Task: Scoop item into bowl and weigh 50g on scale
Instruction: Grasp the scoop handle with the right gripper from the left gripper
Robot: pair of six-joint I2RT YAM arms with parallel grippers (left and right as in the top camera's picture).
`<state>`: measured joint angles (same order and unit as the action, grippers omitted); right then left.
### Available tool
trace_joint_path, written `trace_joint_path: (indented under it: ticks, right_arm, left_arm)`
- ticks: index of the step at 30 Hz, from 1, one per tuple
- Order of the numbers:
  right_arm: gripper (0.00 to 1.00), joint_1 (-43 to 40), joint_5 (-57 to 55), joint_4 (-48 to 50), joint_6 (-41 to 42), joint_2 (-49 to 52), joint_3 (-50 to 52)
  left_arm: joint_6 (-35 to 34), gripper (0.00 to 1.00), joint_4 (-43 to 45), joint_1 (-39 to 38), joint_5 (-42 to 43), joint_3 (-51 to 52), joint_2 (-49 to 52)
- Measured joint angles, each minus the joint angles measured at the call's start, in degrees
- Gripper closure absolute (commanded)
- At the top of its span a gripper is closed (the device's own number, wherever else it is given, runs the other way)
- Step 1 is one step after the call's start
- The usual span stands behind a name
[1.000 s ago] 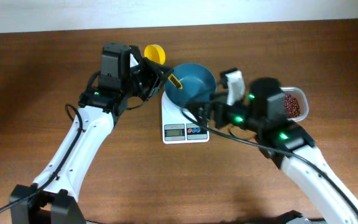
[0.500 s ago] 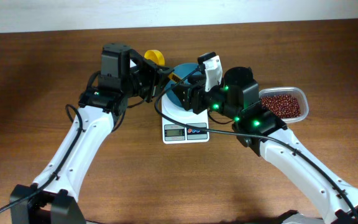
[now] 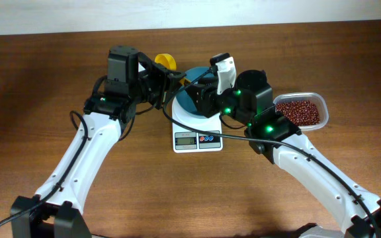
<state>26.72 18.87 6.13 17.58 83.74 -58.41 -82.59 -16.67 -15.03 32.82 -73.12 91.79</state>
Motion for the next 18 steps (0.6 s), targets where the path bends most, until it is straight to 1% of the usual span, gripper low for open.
trace_joint_path:
  ticks: [7, 10, 15, 17, 18]
  right_arm:
    - [0.54, 0.0, 0.0, 0.2, 0.0, 1.6, 0.0]
    - [0.57, 0.0, 0.0, 0.2, 0.0, 1.8, 0.0]
    - [0.69, 0.0, 0.0, 0.5, 0.0, 1.8, 0.0]
    - [0.79, 0.0, 0.0, 0.5, 0.0, 1.8, 0.0]
    - [0.86, 0.0, 0.0, 0.7, -0.2, 1.8, 0.0]
  left_arm:
    - [0.0, 1.00, 0.0, 0.0, 0.0, 0.0, 0.0]
    - [0.0, 1.00, 0.0, 0.0, 0.0, 0.0, 0.0]
    - [0.0, 1.00, 0.0, 0.0, 0.0, 0.0, 0.0]
    - [0.0, 1.00, 0.0, 0.0, 0.0, 0.0, 0.0]
    - [0.0, 1.00, 0.0, 0.0, 0.0, 0.0, 0.0]
